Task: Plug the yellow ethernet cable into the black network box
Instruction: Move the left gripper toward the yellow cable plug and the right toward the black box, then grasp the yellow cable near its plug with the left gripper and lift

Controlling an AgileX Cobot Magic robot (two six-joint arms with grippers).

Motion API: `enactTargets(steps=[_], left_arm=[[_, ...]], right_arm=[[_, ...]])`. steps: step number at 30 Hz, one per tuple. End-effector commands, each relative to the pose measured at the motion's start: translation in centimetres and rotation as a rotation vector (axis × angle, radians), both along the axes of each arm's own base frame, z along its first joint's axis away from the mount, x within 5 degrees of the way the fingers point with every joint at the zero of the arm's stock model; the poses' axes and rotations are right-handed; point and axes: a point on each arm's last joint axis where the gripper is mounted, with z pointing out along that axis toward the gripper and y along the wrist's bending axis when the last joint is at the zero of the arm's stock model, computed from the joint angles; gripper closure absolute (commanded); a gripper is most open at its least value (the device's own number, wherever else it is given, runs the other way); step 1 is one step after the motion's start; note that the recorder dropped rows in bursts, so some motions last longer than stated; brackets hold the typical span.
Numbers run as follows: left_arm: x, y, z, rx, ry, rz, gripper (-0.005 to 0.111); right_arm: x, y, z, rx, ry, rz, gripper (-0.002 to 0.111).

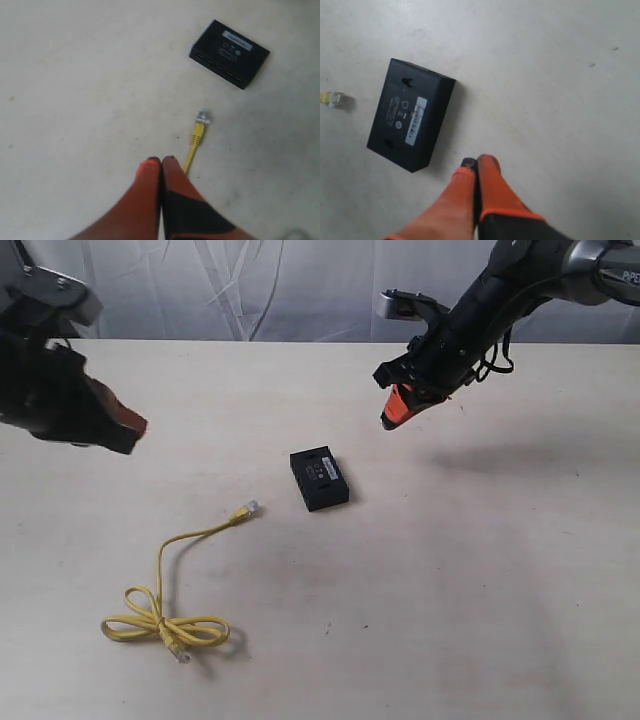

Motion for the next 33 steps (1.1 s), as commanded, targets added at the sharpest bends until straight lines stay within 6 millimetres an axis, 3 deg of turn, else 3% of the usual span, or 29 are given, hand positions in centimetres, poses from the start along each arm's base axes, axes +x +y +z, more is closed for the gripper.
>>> enactTargets(steps=[1,5,9,11,14,21,33], left_arm=[[1.1,-2.8,-1.9,0.021,0.041,-0.142,0.107],[1.2,-4.2,-4.0,0.084,0.054,-0.324,0.096],[1.3,-4.5,-5.9,0.111,0.082,-0.446,0.071],[1.4,-4.6,-6.5,0.103,0.102,-0.449,0.059],[1.6,-4.9,-7.2,0.059,0.129,-0.418,0.050],[2.4,-5.1,-9.9,0.095,0.156,-0.379,0.053],[3.2,-7.1,-11.9,0.202,0.051,-0.398,0.053]], right_arm=[[0.1,0.1,0.3,0.026,0.002,-0.005,0.109],[0.1,0.2,-0.1,0.036,0.023,-0.004,0.109],[0.1,0.3,-0.2,0.045,0.027,-0.008,0.109],[0.1,0.3,-0.2,0.045,0.027,-0.008,0.109],[0.1,0.3,-0.1,0.048,0.027,-0.009,0.109],[0.1,0.5,0.0,0.080,0.034,-0.022,0.109],[0.2,0.6,0.1,0.092,0.032,-0.029,0.109]])
